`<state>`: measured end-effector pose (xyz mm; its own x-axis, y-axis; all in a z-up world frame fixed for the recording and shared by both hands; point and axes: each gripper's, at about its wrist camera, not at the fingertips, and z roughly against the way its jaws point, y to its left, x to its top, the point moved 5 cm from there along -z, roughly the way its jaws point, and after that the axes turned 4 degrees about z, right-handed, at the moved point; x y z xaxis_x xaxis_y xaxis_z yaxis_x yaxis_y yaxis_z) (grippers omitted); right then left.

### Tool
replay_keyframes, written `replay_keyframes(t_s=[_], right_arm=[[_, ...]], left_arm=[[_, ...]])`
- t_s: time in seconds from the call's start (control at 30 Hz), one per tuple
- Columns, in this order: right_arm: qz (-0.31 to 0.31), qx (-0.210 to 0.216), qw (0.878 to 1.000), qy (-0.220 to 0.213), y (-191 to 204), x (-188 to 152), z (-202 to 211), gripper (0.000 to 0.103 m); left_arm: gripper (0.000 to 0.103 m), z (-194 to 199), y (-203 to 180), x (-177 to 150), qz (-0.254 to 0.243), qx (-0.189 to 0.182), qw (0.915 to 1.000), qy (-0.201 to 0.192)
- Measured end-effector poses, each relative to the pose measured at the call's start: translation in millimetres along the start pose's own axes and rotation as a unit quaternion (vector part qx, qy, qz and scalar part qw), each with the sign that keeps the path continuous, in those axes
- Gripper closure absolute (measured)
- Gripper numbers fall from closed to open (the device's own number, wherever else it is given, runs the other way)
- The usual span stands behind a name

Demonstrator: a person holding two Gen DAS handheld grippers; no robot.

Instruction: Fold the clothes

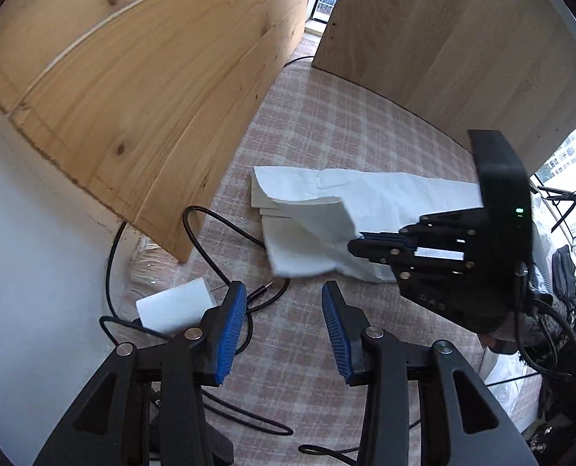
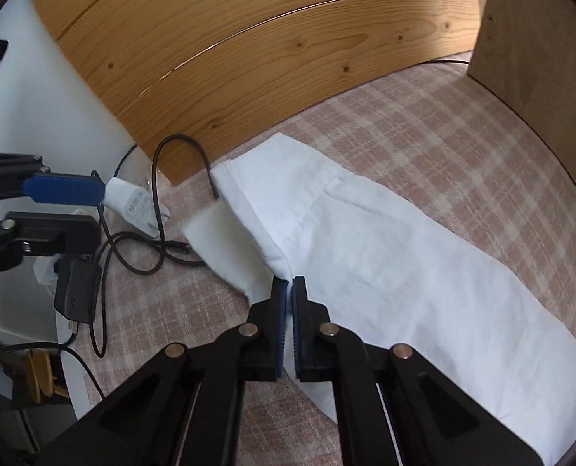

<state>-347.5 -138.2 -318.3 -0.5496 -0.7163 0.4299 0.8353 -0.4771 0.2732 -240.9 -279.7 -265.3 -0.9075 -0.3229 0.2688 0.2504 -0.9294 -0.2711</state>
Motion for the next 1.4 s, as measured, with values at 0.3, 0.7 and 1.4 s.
replay_keyframes(t_s=[0.3, 0.7, 1.4], right_arm=[[0.001, 0.027, 1.0, -0.001, -12.6, -12.6, -1.4, 0.1], [0.06, -0.006, 0.998, 0.003, -1.1, -13.1, 1.2, 0.078], [0.1, -0.017, 0.995, -0.015, 17.6, -7.0, 5.9, 0.097]], left_arm=[[0.063, -25.2, 1.8, 31.6, 0.045, 0.006, 0.9989, 0.012], [0.055, -13.3, -3.2, 47.4, 0.033, 0.025, 0.9991, -0.006], [0.054, -34.6, 7.2, 25.7, 0.113, -0.04, 0.9922, 0.035]])
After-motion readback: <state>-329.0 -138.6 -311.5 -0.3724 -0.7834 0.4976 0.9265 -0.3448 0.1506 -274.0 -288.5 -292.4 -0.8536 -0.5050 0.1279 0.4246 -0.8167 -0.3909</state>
